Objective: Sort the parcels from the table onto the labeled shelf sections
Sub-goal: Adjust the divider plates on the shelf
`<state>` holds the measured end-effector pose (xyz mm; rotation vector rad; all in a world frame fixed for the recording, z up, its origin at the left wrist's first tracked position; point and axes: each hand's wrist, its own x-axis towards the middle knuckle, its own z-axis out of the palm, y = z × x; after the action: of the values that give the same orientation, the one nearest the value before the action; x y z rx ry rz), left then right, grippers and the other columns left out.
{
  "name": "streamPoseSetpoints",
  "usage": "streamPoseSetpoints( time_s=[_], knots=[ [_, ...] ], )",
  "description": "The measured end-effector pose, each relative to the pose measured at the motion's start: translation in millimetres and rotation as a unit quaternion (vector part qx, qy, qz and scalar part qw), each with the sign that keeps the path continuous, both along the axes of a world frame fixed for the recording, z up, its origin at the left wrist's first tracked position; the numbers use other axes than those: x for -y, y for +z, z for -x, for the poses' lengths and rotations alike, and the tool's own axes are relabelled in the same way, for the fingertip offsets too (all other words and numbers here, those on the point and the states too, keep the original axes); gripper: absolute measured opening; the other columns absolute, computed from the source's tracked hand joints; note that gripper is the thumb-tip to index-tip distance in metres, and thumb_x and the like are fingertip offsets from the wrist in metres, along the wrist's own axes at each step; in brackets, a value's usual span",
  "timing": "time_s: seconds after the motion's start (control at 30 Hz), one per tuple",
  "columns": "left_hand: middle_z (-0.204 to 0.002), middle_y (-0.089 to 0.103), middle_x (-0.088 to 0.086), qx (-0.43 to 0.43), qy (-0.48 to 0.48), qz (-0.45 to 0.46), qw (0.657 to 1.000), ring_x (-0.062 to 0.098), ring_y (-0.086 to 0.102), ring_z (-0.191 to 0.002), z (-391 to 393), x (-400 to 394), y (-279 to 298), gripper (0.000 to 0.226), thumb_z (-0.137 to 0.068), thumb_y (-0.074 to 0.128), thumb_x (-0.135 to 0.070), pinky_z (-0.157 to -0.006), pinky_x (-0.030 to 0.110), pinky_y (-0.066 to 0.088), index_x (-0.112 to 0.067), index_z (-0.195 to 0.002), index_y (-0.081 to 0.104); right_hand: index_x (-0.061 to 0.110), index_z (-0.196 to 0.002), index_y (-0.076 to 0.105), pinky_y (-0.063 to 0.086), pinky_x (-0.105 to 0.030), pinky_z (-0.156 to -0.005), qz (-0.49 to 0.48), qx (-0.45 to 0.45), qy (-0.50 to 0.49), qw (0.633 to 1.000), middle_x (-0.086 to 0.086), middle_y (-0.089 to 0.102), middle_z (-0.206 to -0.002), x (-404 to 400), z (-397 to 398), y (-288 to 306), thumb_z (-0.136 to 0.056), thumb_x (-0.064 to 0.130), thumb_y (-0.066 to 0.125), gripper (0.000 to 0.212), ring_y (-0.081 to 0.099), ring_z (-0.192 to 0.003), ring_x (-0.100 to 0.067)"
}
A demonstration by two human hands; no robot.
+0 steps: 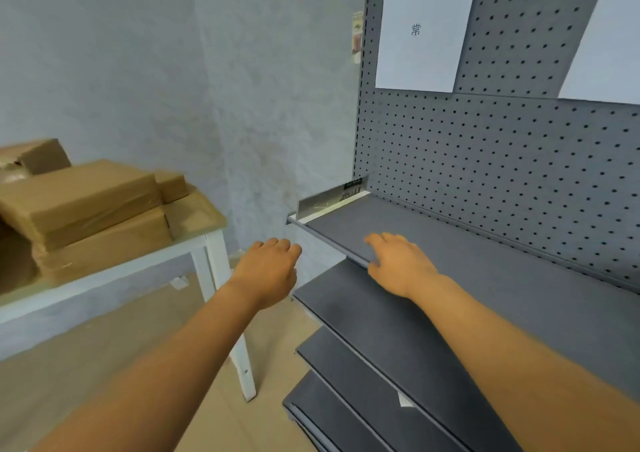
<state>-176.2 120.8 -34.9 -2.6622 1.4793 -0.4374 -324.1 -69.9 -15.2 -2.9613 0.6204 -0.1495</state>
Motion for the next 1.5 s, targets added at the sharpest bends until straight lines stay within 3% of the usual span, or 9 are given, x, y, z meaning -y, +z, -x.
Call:
streamPoseSetpoints(
  time_s=[0.5,0.67,0.83,0.9,1.03,1.13,1.27,1.37,1.5],
  knots=[
    [-0.122,0.057,0.005,0.001,-0.017,0.034,0.999,0.025,0.053,-0.111,-188,85,33,0.032,-0.098,0.044,-0.025,-0.095,0.036,0.041,-0.015,-0.129,0.050,0.010,-0.146,0.038,0.042,-0.040,-0.104,-0.106,0.045,0.005,0.993,-0.012,0.044,-0.142,51,-197,16,-0.101,0.019,0.047,0.047,0.045,-0.127,-0.028],
    [-0.122,0.057,0.005,-0.004,-0.057,0.014,0.998,0.025,0.052,-0.111,-254,106,20,0.034,-0.099,0.040,-0.023,-0.095,0.035,0.041,-0.015,-0.132,0.048,0.002,-0.133,0.043,0.046,-0.038,-0.093,-0.175,0.061,-0.102,0.977,-0.015,0.047,-0.133,50,-246,8,-0.103,0.024,0.044,0.037,0.051,-0.113,-0.028],
    [-0.123,0.057,0.004,-0.002,-0.140,-0.003,0.990,0.024,0.052,-0.112,-304,128,14,0.034,-0.100,0.039,-0.026,-0.095,0.035,0.042,-0.016,-0.132,0.048,-0.003,-0.137,0.042,0.047,-0.034,-0.080,-0.268,0.038,-0.233,0.934,-0.019,0.054,-0.128,38,-286,6,-0.105,0.030,0.041,0.046,0.057,-0.107,-0.031],
    [-0.124,0.057,0.004,0.001,-0.166,-0.011,0.986,0.025,0.052,-0.113,-317,136,12,0.034,-0.100,0.039,-0.025,-0.096,0.036,0.042,-0.016,-0.132,0.048,-0.004,-0.133,0.044,0.050,-0.037,-0.074,-0.291,0.059,-0.294,0.908,-0.018,0.056,-0.113,33,-298,2,-0.103,0.025,0.043,0.042,0.060,-0.097,-0.033],
    [-0.125,0.057,0.006,-0.013,-0.207,-0.015,0.978,0.027,0.051,-0.115,-328,148,9,0.035,-0.099,0.041,-0.024,-0.097,0.037,0.040,-0.015,-0.133,0.048,0.001,-0.130,0.039,0.055,-0.041,-0.075,-0.326,0.072,-0.381,0.862,-0.016,0.057,-0.110,21,-317,-10,-0.100,0.014,0.043,0.033,0.062,-0.090,-0.034],
    [-0.125,0.057,0.007,-0.017,-0.235,-0.010,0.972,0.026,0.052,-0.115,-328,156,8,0.035,-0.099,0.041,-0.022,-0.097,0.036,0.040,-0.015,-0.132,0.049,-0.001,-0.134,0.035,0.050,-0.035,-0.070,-0.290,0.086,-0.410,0.861,-0.018,0.058,-0.122,14,-326,-17,-0.098,0.009,0.042,0.038,0.062,-0.108,-0.035],
    [-0.125,0.058,0.006,-0.012,-0.269,0.004,0.963,0.025,0.053,-0.113,-330,165,11,0.034,-0.099,0.041,-0.023,-0.096,0.035,0.041,-0.016,-0.130,0.050,-0.002,-0.130,0.042,0.055,-0.040,-0.086,-0.273,0.111,-0.416,0.860,-0.019,0.059,-0.113,13,-319,-12,-0.097,0.008,0.039,0.034,0.064,-0.104,-0.037],
    [-0.124,0.057,0.005,-0.013,-0.282,0.002,0.959,0.024,0.052,-0.114,-329,173,16,0.034,-0.099,0.040,-0.023,-0.096,0.035,0.041,-0.016,-0.131,0.049,-0.009,-0.132,0.039,0.048,-0.033,-0.079,-0.275,0.086,-0.414,0.864,-0.021,0.055,-0.126,17,-301,-1,-0.099,0.002,0.036,0.035,0.061,-0.104,-0.033],
    [-0.125,0.056,0.004,-0.013,-0.299,-0.002,0.954,0.024,0.051,-0.114,-309,183,21,0.035,-0.098,0.041,-0.023,-0.094,0.034,0.040,-0.016,-0.131,0.049,-0.005,-0.129,0.040,0.053,-0.041,-0.081,-0.253,0.100,-0.416,0.868,-0.021,0.057,-0.120,15,-265,14,-0.100,0.005,0.036,0.030,0.064,-0.102,-0.038]
  ],
)
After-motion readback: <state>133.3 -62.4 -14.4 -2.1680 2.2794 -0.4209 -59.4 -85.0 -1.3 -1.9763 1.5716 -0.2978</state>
